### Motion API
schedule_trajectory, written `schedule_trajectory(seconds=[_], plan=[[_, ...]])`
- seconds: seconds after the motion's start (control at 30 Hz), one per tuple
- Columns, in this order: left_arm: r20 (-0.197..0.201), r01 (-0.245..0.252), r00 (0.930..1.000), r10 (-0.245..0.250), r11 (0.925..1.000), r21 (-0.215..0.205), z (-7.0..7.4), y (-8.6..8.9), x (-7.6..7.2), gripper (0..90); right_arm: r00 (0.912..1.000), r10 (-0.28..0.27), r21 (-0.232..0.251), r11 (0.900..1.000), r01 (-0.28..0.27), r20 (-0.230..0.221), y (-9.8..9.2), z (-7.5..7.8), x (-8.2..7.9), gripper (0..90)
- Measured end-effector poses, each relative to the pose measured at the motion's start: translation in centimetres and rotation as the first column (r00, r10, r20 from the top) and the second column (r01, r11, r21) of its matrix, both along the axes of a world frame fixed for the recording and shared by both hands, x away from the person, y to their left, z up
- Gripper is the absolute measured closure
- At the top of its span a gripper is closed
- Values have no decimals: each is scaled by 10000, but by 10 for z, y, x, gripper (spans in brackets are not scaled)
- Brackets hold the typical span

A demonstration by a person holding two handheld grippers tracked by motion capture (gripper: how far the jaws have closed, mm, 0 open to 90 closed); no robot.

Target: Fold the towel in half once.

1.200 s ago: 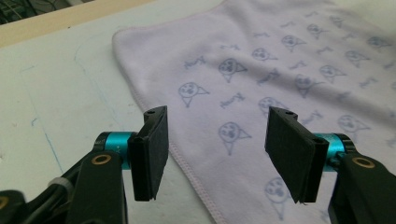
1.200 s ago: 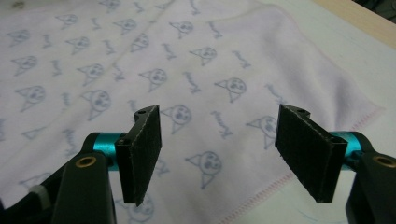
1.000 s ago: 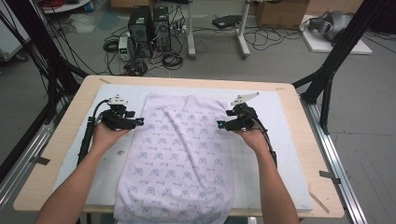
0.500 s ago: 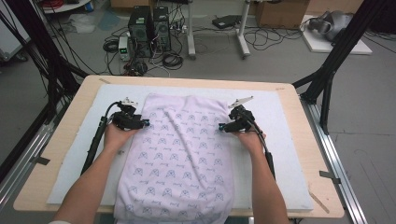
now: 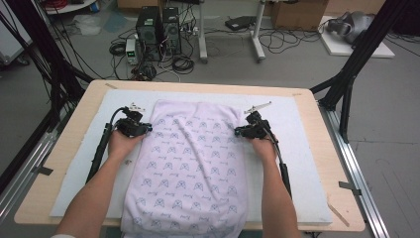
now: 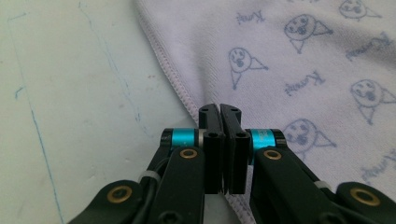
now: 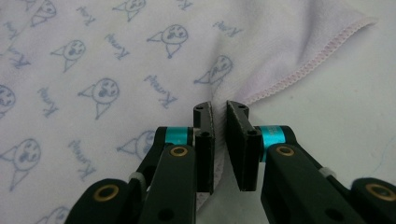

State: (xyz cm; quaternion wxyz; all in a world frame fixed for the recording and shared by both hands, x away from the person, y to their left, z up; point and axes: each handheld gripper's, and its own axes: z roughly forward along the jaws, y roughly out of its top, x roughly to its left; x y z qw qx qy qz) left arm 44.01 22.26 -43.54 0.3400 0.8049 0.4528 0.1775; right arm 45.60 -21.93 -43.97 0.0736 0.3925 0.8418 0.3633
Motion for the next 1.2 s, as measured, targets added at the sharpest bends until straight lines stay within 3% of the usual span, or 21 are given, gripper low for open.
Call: schedule_trajectory(seconds=[0.13,0.3,0.4,0.63,0.7,0.77,0.9,1.1,1.2], plan=[[91,118,9999,-116,9997,-236,5,3,-3,882,9998,65,276,9996,-60,-177,-3,1,0,842],[429,235,9989,-206,9973,-700,19,8,-10,882,9996,284,536,9982,-281,-35,-6,7,-2,851],[592,446,9974,-404,9964,-718,27,12,-16,882,9992,404,617,9973,-406,43,-9,14,-5,866],[1149,842,9908,-715,9904,-1099,47,23,-38,882,9925,1148,984,9881,-1184,414,-12,37,-19,867],[1176,910,9900,-774,9892,-1148,49,28,-47,882,9900,1343,1332,9813,-1390,433,-13,42,-25,867],[1237,1010,9886,-855,9870,-1251,47,31,-58,881,9840,1716,1375,9746,-1768,487,-11,47,-34,866],[1130,1385,9853,-1278,9861,-922,35,35,-85,881,9678,2496,1290,9591,-2519,337,-9,45,-59,865],[1060,1843,9790,-1739,9779,-986,17,40,-123,878,9561,2928,1139,9504,-2896,-127,-11,21,-95,866],[721,2059,9773,-1990,9729,-1053,10,41,-132,868,9516,3055,1072,9477,-3005,-332,-13,9,-107,861]])
